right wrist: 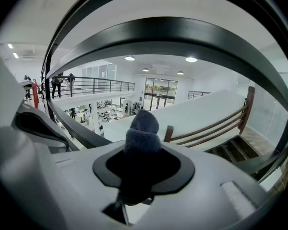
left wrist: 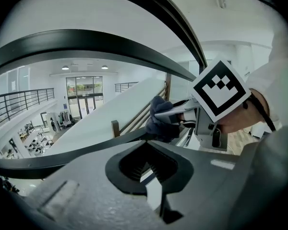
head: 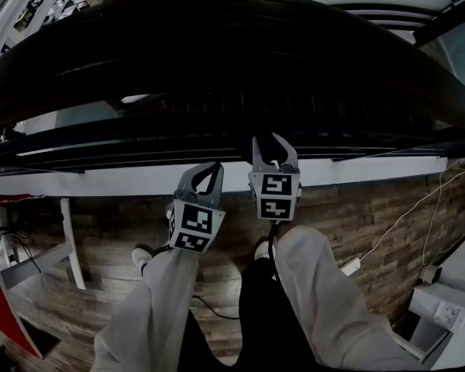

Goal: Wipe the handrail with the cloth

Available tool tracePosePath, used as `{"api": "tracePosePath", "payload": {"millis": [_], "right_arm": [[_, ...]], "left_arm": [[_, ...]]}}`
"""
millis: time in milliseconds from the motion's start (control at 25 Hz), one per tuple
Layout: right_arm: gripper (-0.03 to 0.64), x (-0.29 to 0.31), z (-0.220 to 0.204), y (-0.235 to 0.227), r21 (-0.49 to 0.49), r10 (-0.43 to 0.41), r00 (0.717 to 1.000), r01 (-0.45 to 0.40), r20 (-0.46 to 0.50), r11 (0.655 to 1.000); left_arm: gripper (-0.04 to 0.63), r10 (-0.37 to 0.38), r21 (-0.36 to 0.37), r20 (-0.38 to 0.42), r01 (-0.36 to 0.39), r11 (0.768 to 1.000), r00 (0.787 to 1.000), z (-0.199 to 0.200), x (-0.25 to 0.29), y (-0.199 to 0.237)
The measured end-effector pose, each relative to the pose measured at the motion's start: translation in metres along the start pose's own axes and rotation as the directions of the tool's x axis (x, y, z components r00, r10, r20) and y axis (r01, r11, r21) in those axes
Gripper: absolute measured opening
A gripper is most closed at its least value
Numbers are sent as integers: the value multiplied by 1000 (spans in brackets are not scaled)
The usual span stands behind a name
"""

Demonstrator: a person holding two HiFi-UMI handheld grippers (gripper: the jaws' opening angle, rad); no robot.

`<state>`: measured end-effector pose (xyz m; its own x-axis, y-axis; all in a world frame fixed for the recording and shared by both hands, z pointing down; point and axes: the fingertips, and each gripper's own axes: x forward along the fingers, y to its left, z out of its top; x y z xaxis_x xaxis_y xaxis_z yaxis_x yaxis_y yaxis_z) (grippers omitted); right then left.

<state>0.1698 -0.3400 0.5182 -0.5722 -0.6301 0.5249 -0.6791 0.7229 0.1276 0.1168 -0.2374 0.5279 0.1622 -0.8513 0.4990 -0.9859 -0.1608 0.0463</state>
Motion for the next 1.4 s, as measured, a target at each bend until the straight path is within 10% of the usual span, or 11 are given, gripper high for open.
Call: {"api": "tracePosePath", "payload": {"millis": [1400], "right_arm": [[109, -55, -84, -303, 38, -167, 985, 166, 34, 985]], "left_arm": [[0, -206, 77, 44, 202, 976, 978, 93, 188, -241]]}}
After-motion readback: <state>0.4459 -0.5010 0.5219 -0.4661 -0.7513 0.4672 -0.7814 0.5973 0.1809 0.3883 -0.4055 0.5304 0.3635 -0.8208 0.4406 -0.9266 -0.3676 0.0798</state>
